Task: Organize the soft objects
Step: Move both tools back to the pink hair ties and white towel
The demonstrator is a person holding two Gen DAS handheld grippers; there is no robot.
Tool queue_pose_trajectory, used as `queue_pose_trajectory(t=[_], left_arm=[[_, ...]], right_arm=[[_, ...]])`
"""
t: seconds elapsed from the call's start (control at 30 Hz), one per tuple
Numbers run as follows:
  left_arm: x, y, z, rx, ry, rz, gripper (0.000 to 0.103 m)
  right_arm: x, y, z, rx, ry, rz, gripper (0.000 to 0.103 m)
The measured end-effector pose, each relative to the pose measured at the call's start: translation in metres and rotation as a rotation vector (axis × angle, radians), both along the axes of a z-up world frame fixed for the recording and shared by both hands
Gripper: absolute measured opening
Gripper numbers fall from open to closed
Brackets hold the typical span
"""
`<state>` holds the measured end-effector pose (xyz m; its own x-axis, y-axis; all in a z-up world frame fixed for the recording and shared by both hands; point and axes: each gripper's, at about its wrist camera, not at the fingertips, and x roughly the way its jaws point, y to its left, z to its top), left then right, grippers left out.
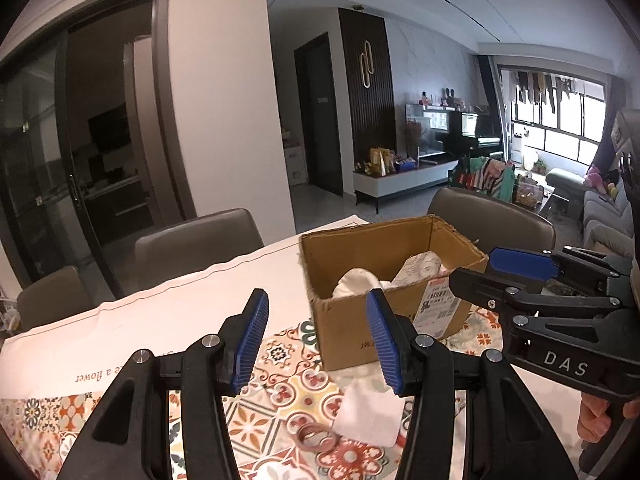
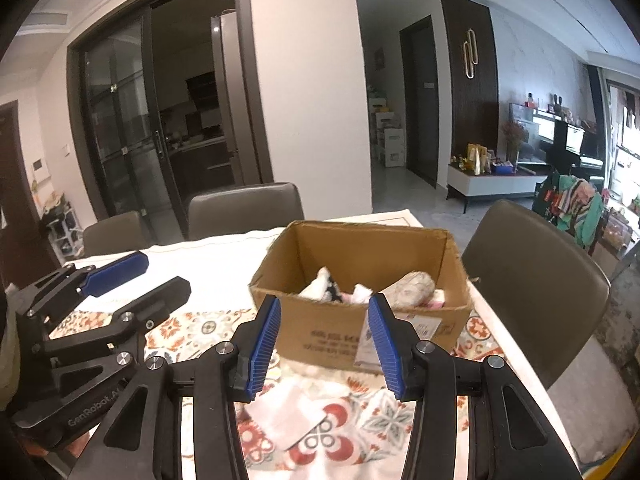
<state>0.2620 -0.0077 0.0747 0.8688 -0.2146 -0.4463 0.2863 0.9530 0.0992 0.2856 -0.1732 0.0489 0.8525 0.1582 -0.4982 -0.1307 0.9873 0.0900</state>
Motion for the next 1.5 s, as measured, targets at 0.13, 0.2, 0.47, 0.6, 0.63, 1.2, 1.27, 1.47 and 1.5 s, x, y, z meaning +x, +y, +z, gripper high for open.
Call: queue_pose_trajectory(t=[0.13,0.2,0.47,0.6,0.63,1.2,1.27,1.47,1.5], left_arm=[[-0.013,0.011,-0.011,0.006,-0.012,0.023,0.05],[-0.018,0.016,-0.016,0.008,-0.012,0.032,0.05],[-0.025,0.029,-0.047,0.001,0.041,0.045,0.05],[-0.028,0.033,-0.066,0.005,0.074,0.036,0.05],[-0.029,0.034,-0.071,0.008,0.083,0.033,0.05],[-0.012,0.037,-0.135,0.044,0.268,-0.018,0.05],[-0.008,0.037,-0.142,0.047,0.291,-0.029,0.05],[0.001,0.036,-0.163,0.043,0.354,-0.053,0.05],[0.003,0.036,-0.166,0.038,0.363,-0.057,0.05]], right_arm=[[-0.009,0.007,-0.008,0.011,-0.001,0.01,0.054],[-0.014,0.012,-0.014,0.008,0.005,0.019,0.054],[-0.022,0.032,-0.047,0.0,0.06,0.055,0.057],[-0.019,0.036,-0.06,0.001,0.1,0.064,0.057],[-0.018,0.036,-0.064,-0.002,0.11,0.066,0.057],[0.002,0.052,-0.122,-0.05,0.266,0.118,0.057],[0.006,0.054,-0.129,-0.056,0.286,0.123,0.057],[0.02,0.056,-0.152,-0.053,0.349,0.149,0.057],[0.021,0.056,-0.154,-0.054,0.354,0.153,0.057]])
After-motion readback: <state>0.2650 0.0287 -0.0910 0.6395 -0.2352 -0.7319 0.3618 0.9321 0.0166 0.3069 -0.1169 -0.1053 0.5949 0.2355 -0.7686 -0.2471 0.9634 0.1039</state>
